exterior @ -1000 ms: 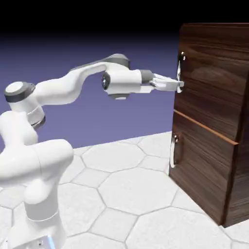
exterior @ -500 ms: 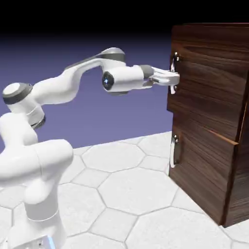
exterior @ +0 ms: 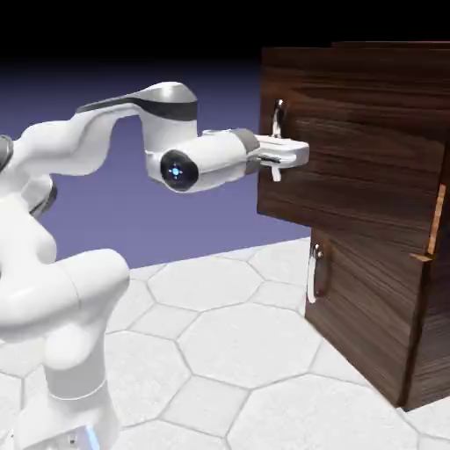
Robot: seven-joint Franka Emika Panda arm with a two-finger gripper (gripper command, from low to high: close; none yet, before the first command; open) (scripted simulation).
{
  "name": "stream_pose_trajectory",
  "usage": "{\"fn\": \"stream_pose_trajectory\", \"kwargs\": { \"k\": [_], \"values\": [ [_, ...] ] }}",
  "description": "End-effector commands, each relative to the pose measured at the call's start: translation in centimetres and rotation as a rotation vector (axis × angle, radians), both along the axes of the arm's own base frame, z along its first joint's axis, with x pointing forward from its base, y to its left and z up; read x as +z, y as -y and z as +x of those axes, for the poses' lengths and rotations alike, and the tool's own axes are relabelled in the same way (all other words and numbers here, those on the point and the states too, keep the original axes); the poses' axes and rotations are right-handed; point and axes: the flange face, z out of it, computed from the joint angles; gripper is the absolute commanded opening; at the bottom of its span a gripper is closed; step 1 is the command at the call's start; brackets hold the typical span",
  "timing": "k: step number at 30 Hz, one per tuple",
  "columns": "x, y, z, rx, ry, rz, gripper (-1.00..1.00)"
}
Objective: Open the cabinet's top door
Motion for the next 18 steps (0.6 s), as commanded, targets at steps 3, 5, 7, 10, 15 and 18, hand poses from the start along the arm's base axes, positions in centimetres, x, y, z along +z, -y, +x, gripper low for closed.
{"fn": "stream_pose_trajectory", "kwargs": {
  "k": [3,5,7,10,15,18],
  "values": [
    [0.0,2.1,-1.3,0.073,0.000,0.000,-1.00],
    [0.0,3.6,-2.0,0.122,0.000,0.000,-1.00],
    [0.0,5.1,-2.7,0.172,0.000,0.000,-1.00],
    [0.0,7.7,-3.7,0.252,0.000,0.000,-1.00],
    [0.0,11.7,-4.8,0.376,0.000,0.000,-1.00],
    [0.0,14.1,-5.2,0.446,0.000,0.000,-1.00]
  ]
}}
